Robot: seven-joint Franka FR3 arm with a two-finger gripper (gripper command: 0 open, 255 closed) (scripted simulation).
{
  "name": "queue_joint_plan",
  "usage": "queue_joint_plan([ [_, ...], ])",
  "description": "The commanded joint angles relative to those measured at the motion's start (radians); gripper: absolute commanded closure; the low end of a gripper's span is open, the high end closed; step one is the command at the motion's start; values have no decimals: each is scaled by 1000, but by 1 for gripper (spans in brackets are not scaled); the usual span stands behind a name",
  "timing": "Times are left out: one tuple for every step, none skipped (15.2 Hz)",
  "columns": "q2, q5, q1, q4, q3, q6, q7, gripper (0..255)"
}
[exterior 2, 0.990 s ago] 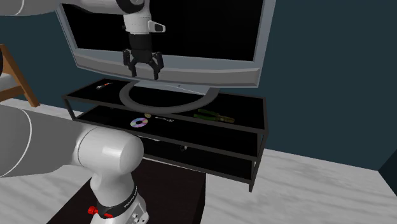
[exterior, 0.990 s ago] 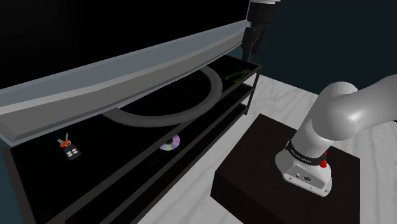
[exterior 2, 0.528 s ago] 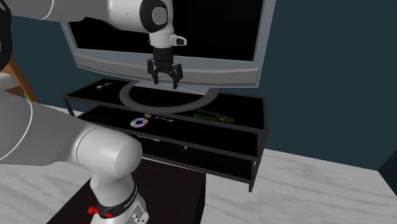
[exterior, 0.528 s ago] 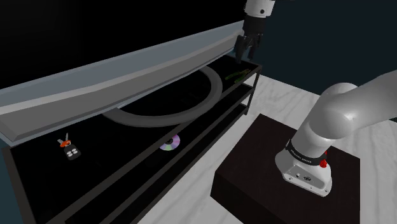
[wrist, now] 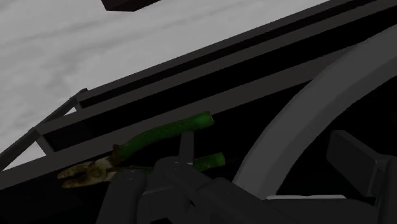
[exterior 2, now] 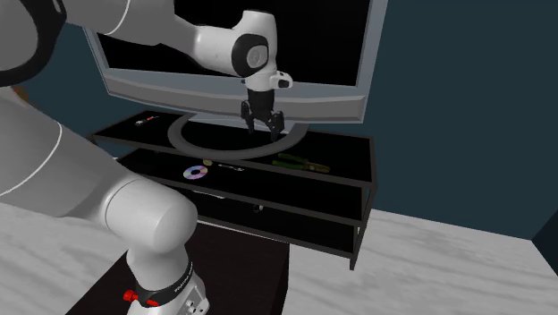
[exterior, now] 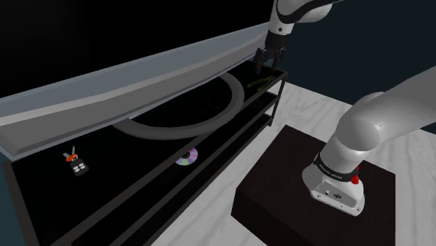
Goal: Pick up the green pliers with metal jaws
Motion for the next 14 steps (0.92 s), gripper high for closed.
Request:
queue_joint_plan([
  [48,-3,-26,0,-27,62,7,0],
  [72,-2,-36,0,-38,91,12,0],
  [96,0,-47,1,-50,119,16,0],
  [120,2,-57,2,-62,148,21,0],
  [144,5,-67,4,-74,176,24,0],
  [169,9,-76,7,-86,203,27,0],
  [195,15,-85,10,-99,230,30,0],
  [220,21,-93,14,-112,257,32,0],
  [246,29,-101,19,-125,283,33,0],
  [272,38,-108,24,-137,309,33,0],
  [284,43,-112,26,-143,320,33,0],
  [292,47,-111,20,-145,335,29,0],
  [301,50,-109,13,-146,350,26,0],
  [309,54,-108,7,-147,364,21,0],
])
